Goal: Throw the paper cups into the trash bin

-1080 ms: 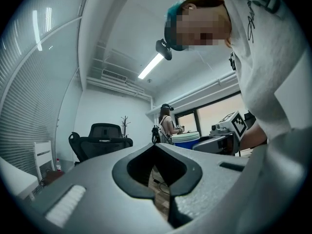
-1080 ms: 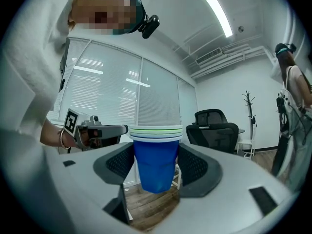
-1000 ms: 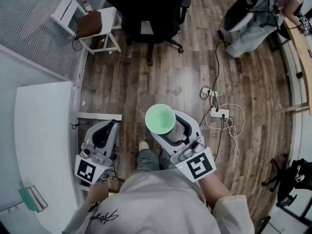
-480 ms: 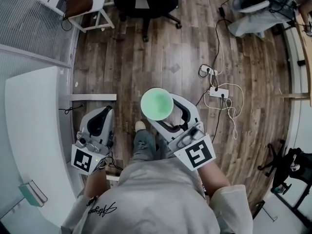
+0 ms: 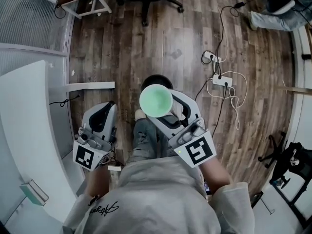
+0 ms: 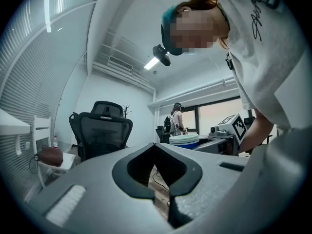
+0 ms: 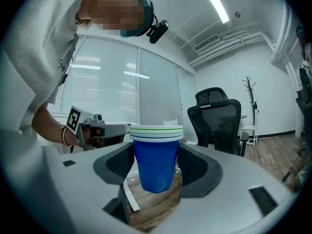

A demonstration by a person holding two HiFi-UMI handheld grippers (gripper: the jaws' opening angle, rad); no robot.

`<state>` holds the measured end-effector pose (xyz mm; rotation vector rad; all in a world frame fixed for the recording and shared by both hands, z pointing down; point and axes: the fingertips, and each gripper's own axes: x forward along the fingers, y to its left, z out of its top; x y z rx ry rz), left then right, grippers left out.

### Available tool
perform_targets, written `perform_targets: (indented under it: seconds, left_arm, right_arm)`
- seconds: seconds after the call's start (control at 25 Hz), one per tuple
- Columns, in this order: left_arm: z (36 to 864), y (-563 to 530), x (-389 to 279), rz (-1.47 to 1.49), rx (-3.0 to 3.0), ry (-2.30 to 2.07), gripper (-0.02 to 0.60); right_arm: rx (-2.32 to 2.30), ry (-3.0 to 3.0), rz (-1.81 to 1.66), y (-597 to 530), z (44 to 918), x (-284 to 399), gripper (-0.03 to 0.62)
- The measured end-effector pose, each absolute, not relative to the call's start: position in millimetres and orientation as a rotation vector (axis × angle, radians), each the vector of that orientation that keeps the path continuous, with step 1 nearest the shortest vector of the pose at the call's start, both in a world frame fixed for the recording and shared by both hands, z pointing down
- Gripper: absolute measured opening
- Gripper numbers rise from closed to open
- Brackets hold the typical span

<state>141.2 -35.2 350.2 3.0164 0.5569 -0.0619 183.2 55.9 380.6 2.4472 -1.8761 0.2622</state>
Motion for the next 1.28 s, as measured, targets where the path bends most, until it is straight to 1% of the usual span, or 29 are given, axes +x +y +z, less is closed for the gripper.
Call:
perform_targets:
  seconds: [0.36,0.6,1.28]
  left_arm:
    - [396,-42,147,0.054,3.011,0.501,0.003]
    - [420,-44,152,0.101,3.002,0.483,0.003]
    - [495,-44,153,0.188,2.958,0.481,0.003]
  right_arm:
    - [2.399,-1.885,0.305,49,429,190,0.27]
    - [2.433,-1.887,0.444,52,469,199,0.27]
    - [2.366,-1.874,0.517,50,545,202,0.272]
